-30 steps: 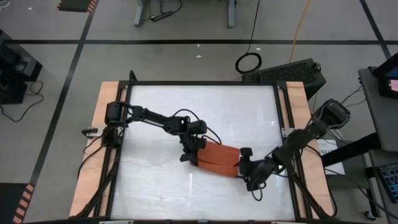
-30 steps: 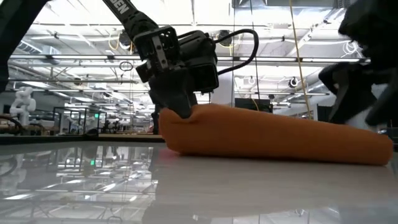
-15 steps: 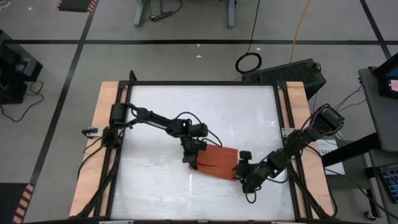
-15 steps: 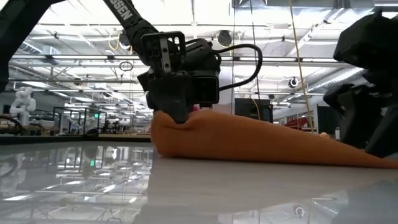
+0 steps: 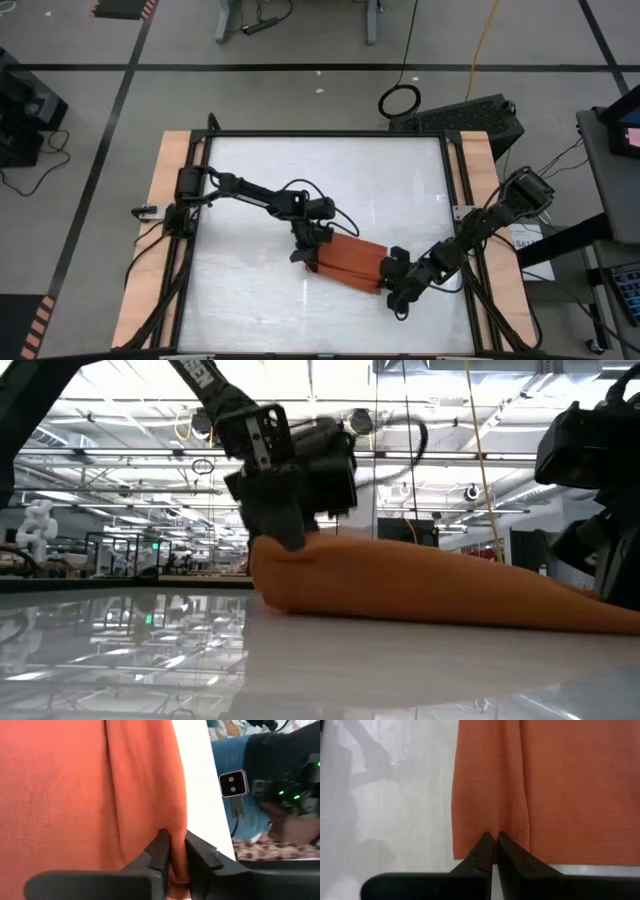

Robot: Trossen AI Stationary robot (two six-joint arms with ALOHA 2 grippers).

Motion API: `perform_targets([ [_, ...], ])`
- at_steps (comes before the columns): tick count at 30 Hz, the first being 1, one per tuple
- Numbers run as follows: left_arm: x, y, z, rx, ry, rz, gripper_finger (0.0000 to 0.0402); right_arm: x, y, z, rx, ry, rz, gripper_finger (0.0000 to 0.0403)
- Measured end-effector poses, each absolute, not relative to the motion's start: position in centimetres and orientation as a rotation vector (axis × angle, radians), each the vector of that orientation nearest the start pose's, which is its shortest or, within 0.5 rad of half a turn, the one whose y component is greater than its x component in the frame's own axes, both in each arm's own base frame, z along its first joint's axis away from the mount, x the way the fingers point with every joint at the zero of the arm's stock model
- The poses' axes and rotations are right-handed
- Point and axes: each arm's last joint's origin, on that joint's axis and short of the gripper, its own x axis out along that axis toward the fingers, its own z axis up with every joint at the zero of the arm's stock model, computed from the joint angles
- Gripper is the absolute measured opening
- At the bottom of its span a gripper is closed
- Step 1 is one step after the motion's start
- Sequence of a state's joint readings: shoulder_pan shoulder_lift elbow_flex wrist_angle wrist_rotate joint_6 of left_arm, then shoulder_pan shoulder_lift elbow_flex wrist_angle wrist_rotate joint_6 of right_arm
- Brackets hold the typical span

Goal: Roll towel into tight, uniform cylinder
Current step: Roll the kitchen towel

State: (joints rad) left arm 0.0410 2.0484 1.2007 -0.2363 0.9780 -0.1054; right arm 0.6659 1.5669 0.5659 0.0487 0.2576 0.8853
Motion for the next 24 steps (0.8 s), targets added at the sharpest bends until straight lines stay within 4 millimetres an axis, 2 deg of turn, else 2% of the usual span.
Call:
perform_targets([
  [7,38.3,-0.9,15.7,-0.387,0.907,-0.768,0.0119,20.6,15.3,11.8,0.500,0.964,-0.037,0.0002],
  [11,37.9,-2.0,17.8,-0.250,0.849,-0.760,0.0188,20.8,15.0,11.9,0.556,0.987,-0.034,0.0002],
  [16,37.5,-4.2,19.1,-0.032,0.820,-0.703,0.0267,21.2,14.4,12.0,0.605,1.007,-0.031,0.0001],
  [19,37.1,-6.3,19.0,0.084,0.828,-0.736,0.0279,21.4,14.2,12.0,0.629,1.018,-0.023,0.0001],
  [24,35.9,-9.9,18.3,0.369,0.888,-0.690,0.0268,21.5,14.1,12.0,0.643,1.024,-0.021,0.0000],
])
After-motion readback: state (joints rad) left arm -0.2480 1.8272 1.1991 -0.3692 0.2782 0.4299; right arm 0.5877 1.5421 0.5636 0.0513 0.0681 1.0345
